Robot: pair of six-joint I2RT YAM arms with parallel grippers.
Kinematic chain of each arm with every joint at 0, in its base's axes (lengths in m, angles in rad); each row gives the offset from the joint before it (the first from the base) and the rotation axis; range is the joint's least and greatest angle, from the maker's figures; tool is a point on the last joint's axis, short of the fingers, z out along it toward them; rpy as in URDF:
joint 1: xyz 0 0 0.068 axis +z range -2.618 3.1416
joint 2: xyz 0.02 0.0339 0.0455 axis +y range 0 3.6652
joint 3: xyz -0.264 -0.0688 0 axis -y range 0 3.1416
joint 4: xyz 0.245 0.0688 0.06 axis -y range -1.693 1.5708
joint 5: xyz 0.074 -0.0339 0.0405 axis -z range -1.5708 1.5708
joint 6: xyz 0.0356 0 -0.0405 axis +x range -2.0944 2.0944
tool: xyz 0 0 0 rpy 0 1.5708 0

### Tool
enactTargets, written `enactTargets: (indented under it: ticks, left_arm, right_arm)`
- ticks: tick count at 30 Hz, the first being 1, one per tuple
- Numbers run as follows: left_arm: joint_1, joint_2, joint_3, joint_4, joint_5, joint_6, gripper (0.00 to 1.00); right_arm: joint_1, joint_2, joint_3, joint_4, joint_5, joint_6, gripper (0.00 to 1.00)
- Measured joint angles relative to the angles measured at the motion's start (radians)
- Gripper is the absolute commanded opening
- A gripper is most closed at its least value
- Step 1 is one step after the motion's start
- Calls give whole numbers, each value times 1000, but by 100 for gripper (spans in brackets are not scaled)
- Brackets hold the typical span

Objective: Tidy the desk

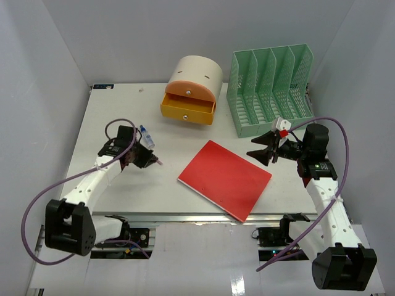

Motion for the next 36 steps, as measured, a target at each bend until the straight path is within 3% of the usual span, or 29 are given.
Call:
enactTargets:
  ticks: [2,5,10,17,24,29,36]
  left_arm:
    - [-3,-67,29,77,54,97,5]
    - [-6,-132,59,220,180,289,3]
    - [-40,-39,241,293,323,669,0]
    - [-103,162,452,291,247,1167,0]
    - [-143,227,404,415,185,1591,0]
    - [-153,257,417,519,184,1743,0]
    - [-153,394,555,609,186,1809,2]
  right_arm:
    - [0,0,-1,0,1,-4,59]
    - [-7,0,-9,2,1,-8,59]
    - [-31,3,-23,8,6,-11,59]
    - [-37,8,-38,32,11,-11,59]
    - [-41,11,-54,39,20,-13,59]
    - [-41,20,-60,43,26,-21,60]
    - [-42,28,-60,45,33,-30,60]
